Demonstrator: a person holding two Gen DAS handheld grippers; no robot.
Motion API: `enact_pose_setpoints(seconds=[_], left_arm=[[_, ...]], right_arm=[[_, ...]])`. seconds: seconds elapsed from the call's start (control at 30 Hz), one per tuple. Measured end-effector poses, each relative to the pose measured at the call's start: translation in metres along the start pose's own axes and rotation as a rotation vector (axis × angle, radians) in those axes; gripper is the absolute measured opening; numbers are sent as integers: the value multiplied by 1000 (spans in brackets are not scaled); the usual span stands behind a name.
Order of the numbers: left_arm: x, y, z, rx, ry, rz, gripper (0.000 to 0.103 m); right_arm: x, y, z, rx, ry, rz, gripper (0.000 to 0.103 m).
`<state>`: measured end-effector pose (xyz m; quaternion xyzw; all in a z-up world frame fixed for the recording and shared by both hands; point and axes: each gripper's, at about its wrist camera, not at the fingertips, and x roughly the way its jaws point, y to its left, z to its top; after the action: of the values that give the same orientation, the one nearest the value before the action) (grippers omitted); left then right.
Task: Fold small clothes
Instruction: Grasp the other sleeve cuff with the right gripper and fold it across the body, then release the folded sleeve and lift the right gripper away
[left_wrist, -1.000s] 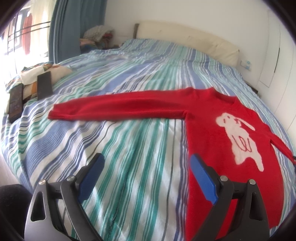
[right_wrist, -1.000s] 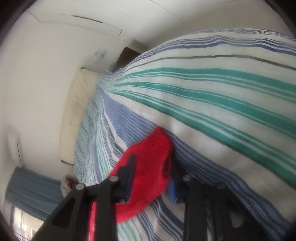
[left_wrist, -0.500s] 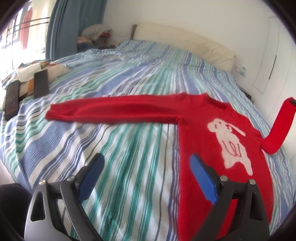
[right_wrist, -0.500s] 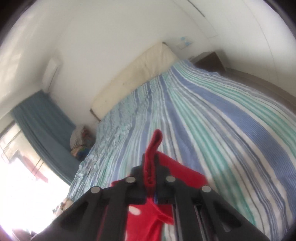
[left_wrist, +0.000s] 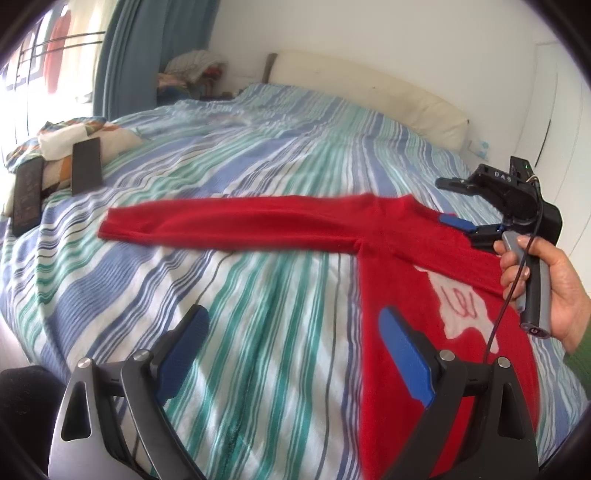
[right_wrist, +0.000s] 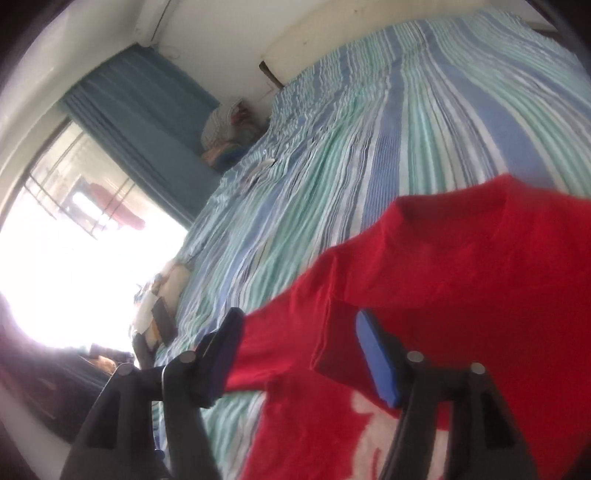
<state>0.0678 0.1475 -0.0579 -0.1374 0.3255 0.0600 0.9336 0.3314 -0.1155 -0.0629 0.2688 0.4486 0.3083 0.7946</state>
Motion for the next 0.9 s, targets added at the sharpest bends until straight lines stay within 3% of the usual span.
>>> enact_pose_setpoints(seconds=[0.1,0.2,0.27,0.33,0.37,0.4,0.43,0.47,0.53,0.7,0.73,0.8,0.83,0.9], left_arm=[[1,2,1,-8,10,-9,94],[3,1,0,-18,26,-31,94],[4,-1,0,-12,33,-38,94],[5,-5,-1,4,37,-34,94],[5,-7,-1,12,35,-32,94],[4,-8,-2,18,33,-29,94],[4,-9,-3,25,32,-24,94],[5,-9,-4,31,33,-19,94],[7,-11,-4,33,39,-19,94],[14,-14,-5,31,61,-18,94],[13,-15,-6,39,57,-11,94],[10,-16,-7,60,46,13,94],[9,-15,-8,68,39,24,94],[6,-12,-8,67,33,32,94]], right_arm=[[-7,-18,-20,47,27,85,65],[-47,-51,-18,54,-18,45,66],[-80,-91,-14,99,-49,-58,67],[-109,-142,-13,149,-38,-262,67],[-125,-169,-12,188,-27,-377,58],[-144,-188,-14,215,-46,-435,53],[-167,-198,-16,230,-86,-471,55],[-186,-201,-17,228,-128,-488,55],[-211,-197,-20,201,-161,-424,55],[-199,-161,-31,108,-49,-155,55],[-185,-156,-32,102,-17,-155,54],[-163,-159,-34,114,43,-290,54],[-160,-169,-36,142,55,-354,48],[-169,-174,-38,137,12,-462,47]])
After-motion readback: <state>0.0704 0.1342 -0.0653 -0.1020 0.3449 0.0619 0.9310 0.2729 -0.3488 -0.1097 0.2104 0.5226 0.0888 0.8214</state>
